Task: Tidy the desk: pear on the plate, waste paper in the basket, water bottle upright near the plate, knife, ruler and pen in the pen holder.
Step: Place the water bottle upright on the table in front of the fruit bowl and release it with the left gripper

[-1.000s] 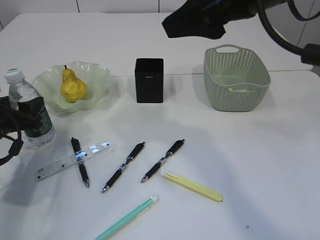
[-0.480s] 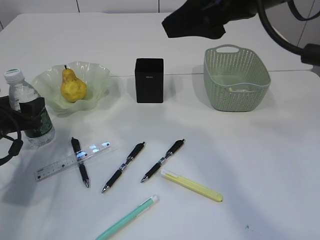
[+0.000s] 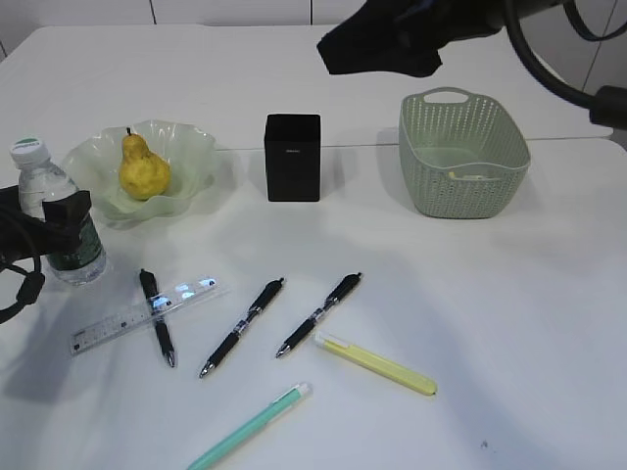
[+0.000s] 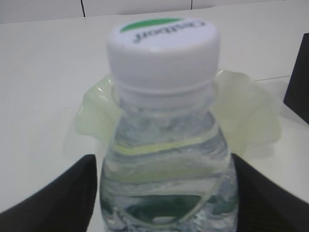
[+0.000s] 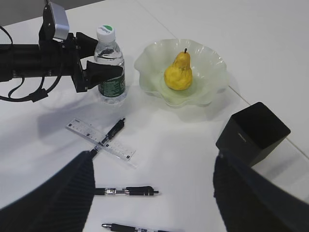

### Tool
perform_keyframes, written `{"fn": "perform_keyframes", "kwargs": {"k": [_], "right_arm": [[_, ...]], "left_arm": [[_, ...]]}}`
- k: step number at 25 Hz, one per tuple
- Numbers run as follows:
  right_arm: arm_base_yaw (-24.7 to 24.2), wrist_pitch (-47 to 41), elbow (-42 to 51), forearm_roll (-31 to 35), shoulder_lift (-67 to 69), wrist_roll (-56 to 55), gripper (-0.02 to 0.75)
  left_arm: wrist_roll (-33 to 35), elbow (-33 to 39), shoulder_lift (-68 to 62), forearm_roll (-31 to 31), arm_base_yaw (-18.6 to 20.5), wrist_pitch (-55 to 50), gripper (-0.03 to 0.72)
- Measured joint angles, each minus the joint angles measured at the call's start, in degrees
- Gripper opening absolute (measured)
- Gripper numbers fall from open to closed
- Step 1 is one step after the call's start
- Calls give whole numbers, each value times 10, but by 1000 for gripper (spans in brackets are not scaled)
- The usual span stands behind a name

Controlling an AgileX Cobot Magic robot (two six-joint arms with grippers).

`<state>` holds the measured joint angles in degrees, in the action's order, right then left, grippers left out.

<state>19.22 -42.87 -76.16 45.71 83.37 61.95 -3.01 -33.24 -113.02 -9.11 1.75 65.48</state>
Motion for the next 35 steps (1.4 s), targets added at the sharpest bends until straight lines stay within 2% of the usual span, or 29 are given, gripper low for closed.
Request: {"fn": "perform_keyframes", "kwargs": {"k": [8, 17, 35], "right_arm": [[0, 0, 0, 0, 0, 0, 594], [0, -1, 0, 0, 0, 0, 594], [0, -1, 0, 0, 0, 0, 594]], "left_arm": [[0, 33, 0, 4, 0, 2, 578], [-11, 37, 3, -4, 0, 2, 582], [-36, 67, 153, -14, 0, 1, 586]]}}
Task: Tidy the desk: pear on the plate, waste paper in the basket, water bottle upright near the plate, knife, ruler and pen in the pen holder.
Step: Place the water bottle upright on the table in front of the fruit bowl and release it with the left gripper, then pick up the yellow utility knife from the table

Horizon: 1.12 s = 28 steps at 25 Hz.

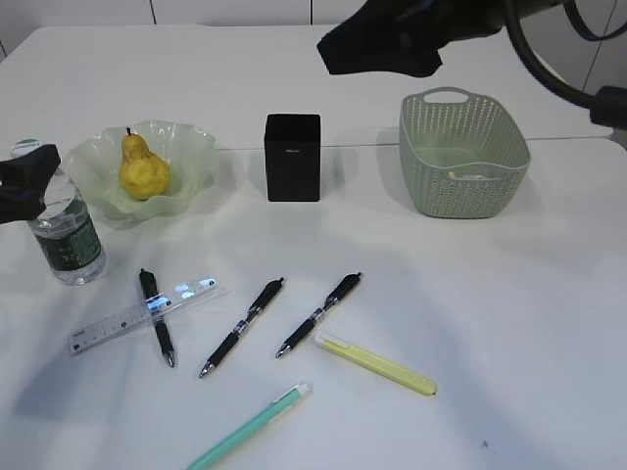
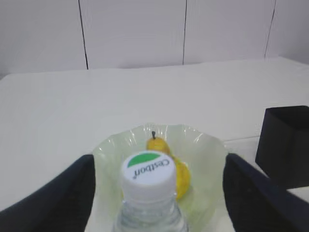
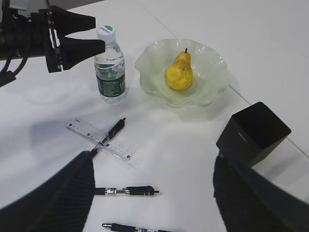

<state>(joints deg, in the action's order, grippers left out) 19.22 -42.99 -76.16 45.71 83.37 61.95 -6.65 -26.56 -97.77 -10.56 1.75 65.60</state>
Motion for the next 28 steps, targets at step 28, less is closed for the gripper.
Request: {"fn": "perform_keyframes", "kwargs": {"k": [28], "right_arm": [[0, -13, 0, 0, 0, -2, 594]], "left_arm": [[-135, -22, 216, -115, 0, -177, 587]]}}
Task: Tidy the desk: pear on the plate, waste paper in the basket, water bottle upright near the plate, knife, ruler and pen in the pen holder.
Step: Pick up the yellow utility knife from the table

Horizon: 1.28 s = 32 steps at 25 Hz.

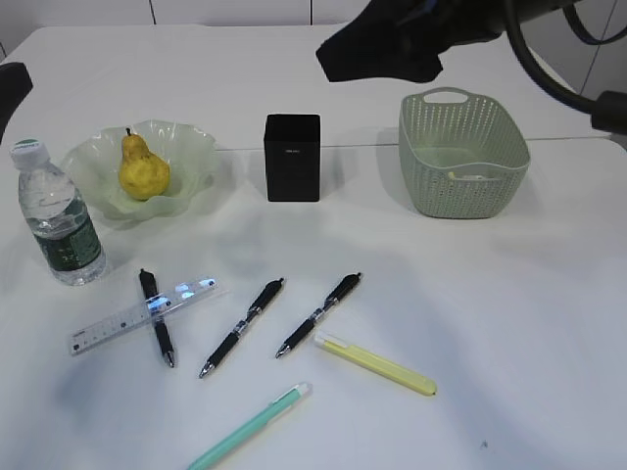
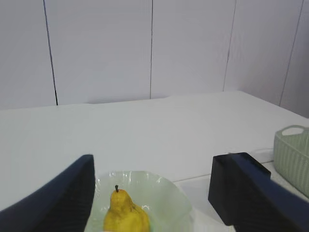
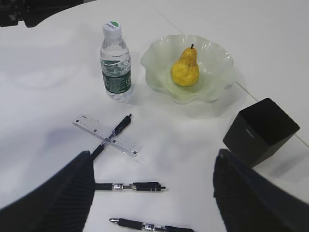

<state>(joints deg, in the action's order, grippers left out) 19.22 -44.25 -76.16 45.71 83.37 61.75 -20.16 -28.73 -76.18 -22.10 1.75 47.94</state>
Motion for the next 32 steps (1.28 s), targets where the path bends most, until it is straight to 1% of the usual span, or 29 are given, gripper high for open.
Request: {"fn": "perform_keyframes", "kwargs": {"k": [3, 8, 12, 14, 21, 24, 26, 30, 32], "right_arm": [[0, -9, 0, -1, 0, -2, 594], [0, -15, 0, -1, 0, -5, 594], [0, -16, 0, -1, 0, -5, 594], [0, -20, 0, -4, 0, -11, 594], [0, -33, 0, -38, 0, -43, 594], [0, -40, 0, -42, 0, -51, 594], [0, -44, 0, -44, 0, -55, 594], [0, -49, 0, -45, 0, -60, 594], [0, -54, 0, -46, 0, -63, 594]], "left_arm": [[-33, -25, 2, -25, 0, -61, 587], [-110, -89, 2, -111, 0, -152, 587], [-202, -139, 2, -195, 0, -207, 587], [-264, -161, 2, -256, 0, -227, 587], [-486, -209, 2, -469, 0, -244, 587], [-567, -222, 2, -555, 0, -242, 587], [-594, -227, 2, -590, 0, -235, 586], [-624, -230, 2, -625, 0, -227, 584], [-670, -233, 2, -667, 0, -220, 583]]}}
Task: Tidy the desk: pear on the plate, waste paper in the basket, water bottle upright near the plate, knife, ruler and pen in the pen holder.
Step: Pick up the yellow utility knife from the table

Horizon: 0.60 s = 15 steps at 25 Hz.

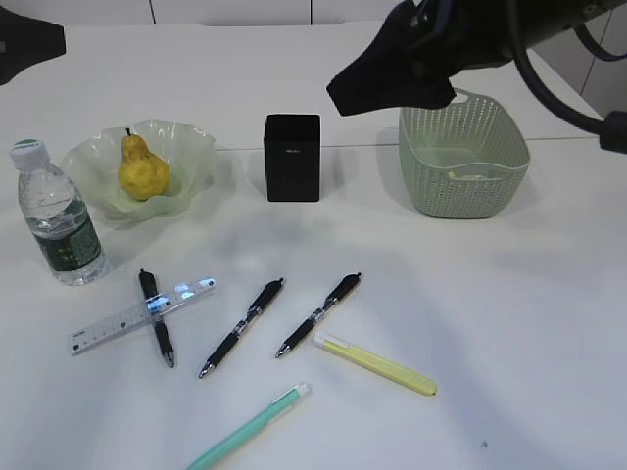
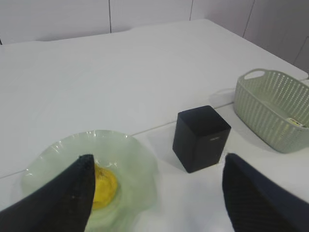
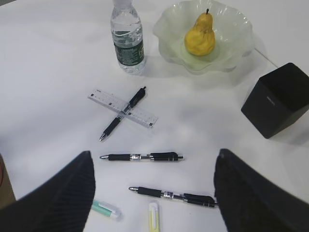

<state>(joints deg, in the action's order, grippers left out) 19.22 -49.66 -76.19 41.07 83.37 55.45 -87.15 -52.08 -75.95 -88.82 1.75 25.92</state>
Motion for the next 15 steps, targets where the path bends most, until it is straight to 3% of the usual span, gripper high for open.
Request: {"fn": "perform_keyframes", "kwargs": {"k": [6, 11, 15], "right_arm": [[0, -19, 0, -17, 0, -17, 594], [0, -30, 0, -19, 0, -22, 594], [0, -34, 0, -20, 0, -24, 594]], "left_arm": [[-93, -2, 0, -119, 0, 34, 583], [-151, -2, 0, -170, 0, 64, 582], [-162, -8, 1, -170, 0, 69, 582]]}}
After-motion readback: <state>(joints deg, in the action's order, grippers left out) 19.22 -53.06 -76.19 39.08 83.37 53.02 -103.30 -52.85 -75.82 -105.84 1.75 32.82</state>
